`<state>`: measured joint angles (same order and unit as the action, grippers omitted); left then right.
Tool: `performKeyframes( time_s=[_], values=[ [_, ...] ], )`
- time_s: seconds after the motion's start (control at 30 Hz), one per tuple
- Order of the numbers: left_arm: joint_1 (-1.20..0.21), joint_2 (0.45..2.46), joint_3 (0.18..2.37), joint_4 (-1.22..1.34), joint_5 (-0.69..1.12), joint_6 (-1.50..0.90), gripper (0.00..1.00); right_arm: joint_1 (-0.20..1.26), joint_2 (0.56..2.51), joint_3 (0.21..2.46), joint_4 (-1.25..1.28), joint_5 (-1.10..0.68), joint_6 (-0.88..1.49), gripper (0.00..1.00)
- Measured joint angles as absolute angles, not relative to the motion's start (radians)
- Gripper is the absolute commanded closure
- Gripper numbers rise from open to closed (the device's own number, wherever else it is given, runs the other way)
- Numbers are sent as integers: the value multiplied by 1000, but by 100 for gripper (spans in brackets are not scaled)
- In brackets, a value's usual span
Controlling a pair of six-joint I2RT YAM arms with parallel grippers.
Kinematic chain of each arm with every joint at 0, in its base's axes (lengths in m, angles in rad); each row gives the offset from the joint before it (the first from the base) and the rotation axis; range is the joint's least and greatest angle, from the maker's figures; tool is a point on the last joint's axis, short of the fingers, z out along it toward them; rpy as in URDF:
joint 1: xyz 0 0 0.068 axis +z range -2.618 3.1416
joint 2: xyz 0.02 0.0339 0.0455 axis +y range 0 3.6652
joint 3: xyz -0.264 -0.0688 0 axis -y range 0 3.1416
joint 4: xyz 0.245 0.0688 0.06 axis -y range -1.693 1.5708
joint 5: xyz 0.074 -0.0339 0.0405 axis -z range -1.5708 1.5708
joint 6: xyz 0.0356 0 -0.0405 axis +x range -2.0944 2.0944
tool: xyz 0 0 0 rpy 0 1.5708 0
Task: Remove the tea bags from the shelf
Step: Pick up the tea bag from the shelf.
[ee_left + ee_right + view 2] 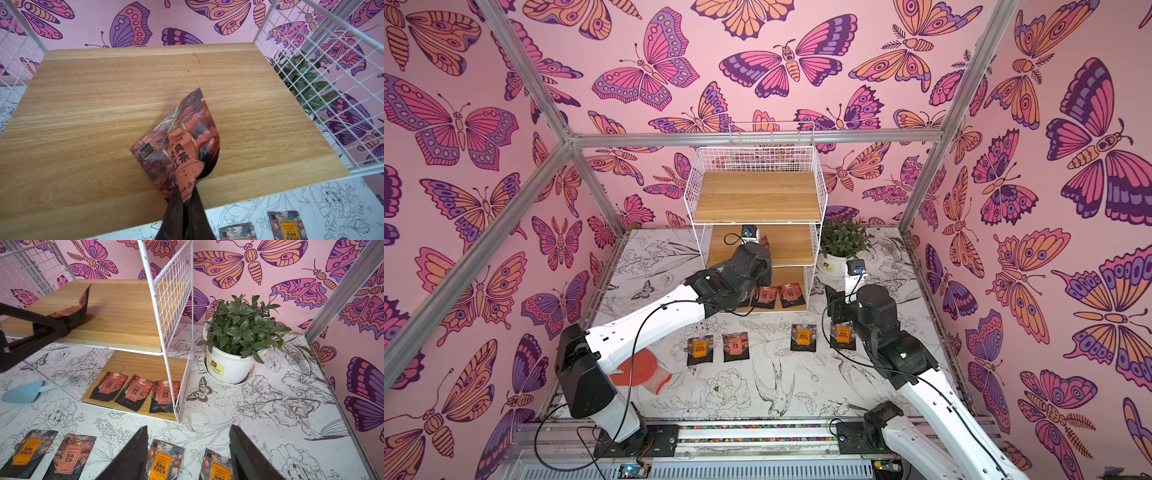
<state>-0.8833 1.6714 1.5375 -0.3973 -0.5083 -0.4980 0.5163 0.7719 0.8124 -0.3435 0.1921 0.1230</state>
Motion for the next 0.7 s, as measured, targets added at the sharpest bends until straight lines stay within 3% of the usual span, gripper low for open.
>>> performKeyframes(
  time_s=[0.7],
  values=[
    [-1015, 1379, 1282, -461, -429, -571, 100, 511, 771, 812, -343, 216, 106, 35]
  ],
)
